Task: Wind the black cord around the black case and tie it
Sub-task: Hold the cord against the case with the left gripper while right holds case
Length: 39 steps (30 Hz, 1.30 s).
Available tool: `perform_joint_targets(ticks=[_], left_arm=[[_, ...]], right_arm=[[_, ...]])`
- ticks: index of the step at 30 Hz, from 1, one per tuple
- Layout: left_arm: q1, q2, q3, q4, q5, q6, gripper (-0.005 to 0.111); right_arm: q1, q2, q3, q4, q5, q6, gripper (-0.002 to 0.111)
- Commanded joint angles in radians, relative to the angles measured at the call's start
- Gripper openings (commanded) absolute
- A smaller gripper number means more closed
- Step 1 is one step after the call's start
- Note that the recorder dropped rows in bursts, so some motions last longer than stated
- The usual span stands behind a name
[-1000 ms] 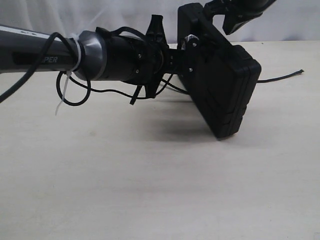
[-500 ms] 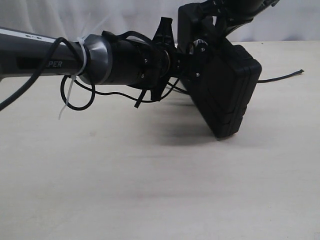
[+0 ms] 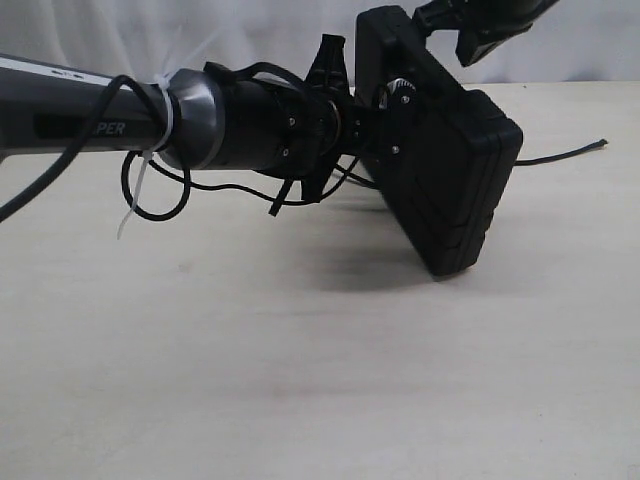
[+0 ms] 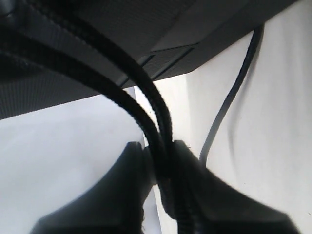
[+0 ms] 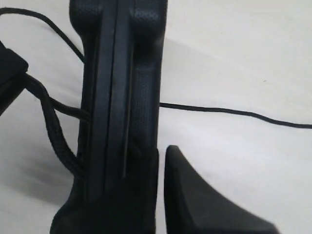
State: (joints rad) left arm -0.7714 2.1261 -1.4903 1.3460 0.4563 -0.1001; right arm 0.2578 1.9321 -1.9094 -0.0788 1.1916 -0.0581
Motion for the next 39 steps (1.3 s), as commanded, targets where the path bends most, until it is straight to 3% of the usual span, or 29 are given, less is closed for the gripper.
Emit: perform_joint_targets(ticks=[1,16,24,30,39], left_arm=[[-0.002,-0.008,0.002,0.003,-0.002,0.003,0.000],[-0.008,-0.008,0.002,0.029,-0.034,0.031,0.000],[-0.008,-0.008,0.002,0.052,0.135,0.131,0.000],[-0.008,-0.008,0.000,0.138,0.162,-0.018,0.000],[-0.009,-0.008,0.000,0.141,0.094,-0.024,0.000]], right_arm=[[0.000,0.021,0.003,0.043,0.029,-0.008,0.004],[0.000,0.024,0.003,0.120,0.029,-0.036,0.004],[0.000,0.024,0.003,0.120,0.029,-0.038,0.004],[0.000,0.024,0.003,0.120,0.029,-0.038,0.004],[0.000,0.024,0.003,0.120,0.029,-0.038,0.004]])
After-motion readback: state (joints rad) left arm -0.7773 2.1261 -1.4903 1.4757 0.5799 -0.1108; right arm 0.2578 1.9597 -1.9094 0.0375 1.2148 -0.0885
